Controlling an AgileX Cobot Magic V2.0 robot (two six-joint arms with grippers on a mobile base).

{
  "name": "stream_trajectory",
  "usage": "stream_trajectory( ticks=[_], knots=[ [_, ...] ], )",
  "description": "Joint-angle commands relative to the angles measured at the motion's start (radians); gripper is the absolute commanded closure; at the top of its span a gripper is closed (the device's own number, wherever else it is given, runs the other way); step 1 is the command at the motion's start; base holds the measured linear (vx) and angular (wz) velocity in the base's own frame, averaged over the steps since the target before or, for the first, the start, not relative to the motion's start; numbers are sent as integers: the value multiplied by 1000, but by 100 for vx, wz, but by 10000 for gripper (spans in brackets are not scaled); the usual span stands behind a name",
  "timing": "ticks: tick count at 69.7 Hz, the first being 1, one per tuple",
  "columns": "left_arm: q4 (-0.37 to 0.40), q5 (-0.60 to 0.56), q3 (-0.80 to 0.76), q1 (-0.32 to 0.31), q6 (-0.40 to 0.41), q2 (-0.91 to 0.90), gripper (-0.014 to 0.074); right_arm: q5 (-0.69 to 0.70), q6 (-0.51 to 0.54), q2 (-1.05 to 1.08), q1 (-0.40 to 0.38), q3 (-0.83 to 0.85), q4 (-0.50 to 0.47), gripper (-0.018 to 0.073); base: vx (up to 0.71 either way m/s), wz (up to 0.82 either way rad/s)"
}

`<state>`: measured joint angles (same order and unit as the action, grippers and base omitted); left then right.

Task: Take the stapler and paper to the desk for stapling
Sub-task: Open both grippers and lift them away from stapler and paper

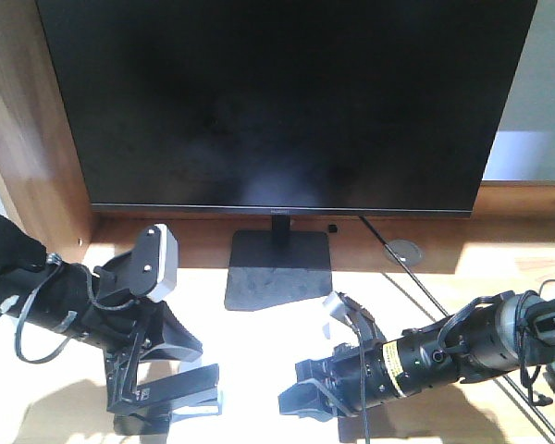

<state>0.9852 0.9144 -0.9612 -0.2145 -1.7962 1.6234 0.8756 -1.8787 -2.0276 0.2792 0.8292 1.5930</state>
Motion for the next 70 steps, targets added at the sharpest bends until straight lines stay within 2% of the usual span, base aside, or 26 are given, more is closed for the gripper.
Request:
stream_trajectory(
  ticks=[1, 11, 21, 26, 34, 48, 53, 58, 65, 70],
  knots=[
    [46, 9, -19, -6, 13, -45, 603, 47, 42, 42, -1, 18, -28, 351, 0, 0],
    [46, 11, -19, -6, 39, -45, 603, 43, 42, 55, -1, 18, -28, 104, 0, 0],
    [46, 12, -19, -6, 39, -45, 603, -5, 41, 94, -1, 18, -18, -46, 0, 0],
    [46, 12, -19, -6, 49, -45, 603, -54, 41, 123, -1, 18, 5, -62, 0, 0],
    [45, -7, -19, -6, 113, -45, 603, -136, 35, 174, -1, 18, 53, -41, 0, 0],
    [8, -66, -19, -6, 200, -51, 603, -316, -61, 272, -1, 18, 194, 20, 0, 0],
    [-42, -110, -19, -6, 253, -65, 603, -371, -72, 310, -1, 15, 192, 42, 0, 0],
    [-133, -165, -19, -6, 323, -87, 603, -417, -72, 350, -1, 15, 192, 76, 0, 0],
    [-325, -249, -19, -6, 469, -131, 603, -480, -72, 406, -1, 15, 192, 137, 0, 0],
    [-467, -293, -19, -6, 616, -161, 603, -518, -77, 445, -1, 15, 192, 205, 0, 0]
  ],
)
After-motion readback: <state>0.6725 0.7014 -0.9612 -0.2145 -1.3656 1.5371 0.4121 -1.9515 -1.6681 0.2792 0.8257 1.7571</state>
